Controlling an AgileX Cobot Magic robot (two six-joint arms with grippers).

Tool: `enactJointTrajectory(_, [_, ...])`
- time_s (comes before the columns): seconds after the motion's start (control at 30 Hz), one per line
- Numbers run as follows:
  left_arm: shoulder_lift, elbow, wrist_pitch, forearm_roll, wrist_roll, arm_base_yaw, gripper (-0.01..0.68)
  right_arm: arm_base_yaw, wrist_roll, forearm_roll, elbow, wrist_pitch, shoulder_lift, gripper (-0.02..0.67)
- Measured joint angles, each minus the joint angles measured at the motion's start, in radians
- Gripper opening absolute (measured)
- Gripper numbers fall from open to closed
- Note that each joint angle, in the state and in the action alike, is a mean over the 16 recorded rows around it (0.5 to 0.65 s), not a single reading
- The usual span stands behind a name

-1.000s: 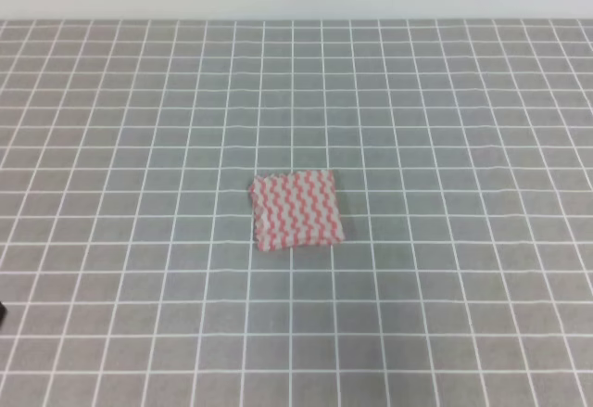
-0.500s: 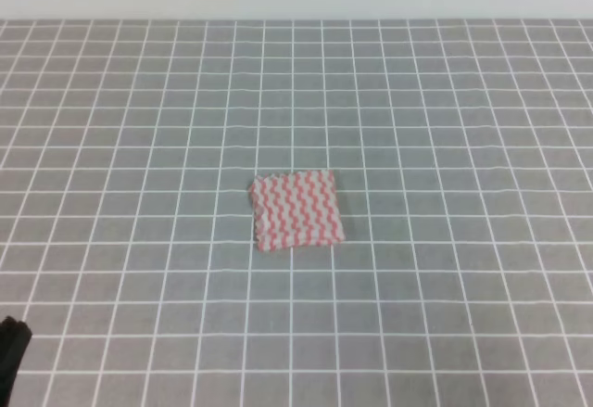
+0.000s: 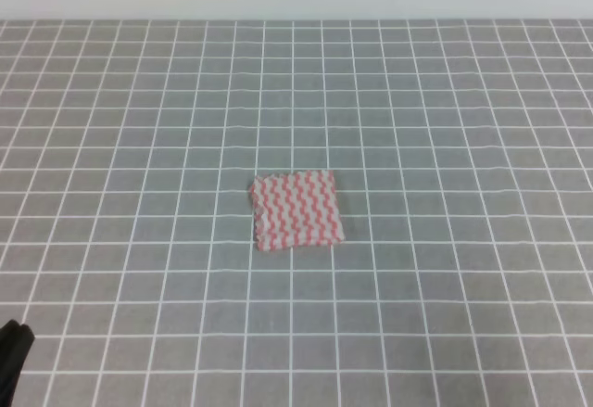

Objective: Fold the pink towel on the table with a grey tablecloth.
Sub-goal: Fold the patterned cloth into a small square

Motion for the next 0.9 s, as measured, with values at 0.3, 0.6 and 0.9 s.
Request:
enactJointTrajectory(0.3, [0.0,0.0,0.001,0.0,0.001,0.0,-0.004,-0.154,0.0,-0.018,0.083,-0.068,-0.148,-0.015])
enactJointTrajectory(0.6, [-0.001,0.0,0.0,0.001,0.001,0.0,-0.004,-0.254,0.0,-0.014,0.173,-0.083,-0.289,-0.015])
enactJointTrajectory(0.9, [-0.002,0.0,-0.001,0.0,0.001,0.0,-0.004,-0.262,0.002,-0.03,0.197,-0.058,-0.303,-0.015])
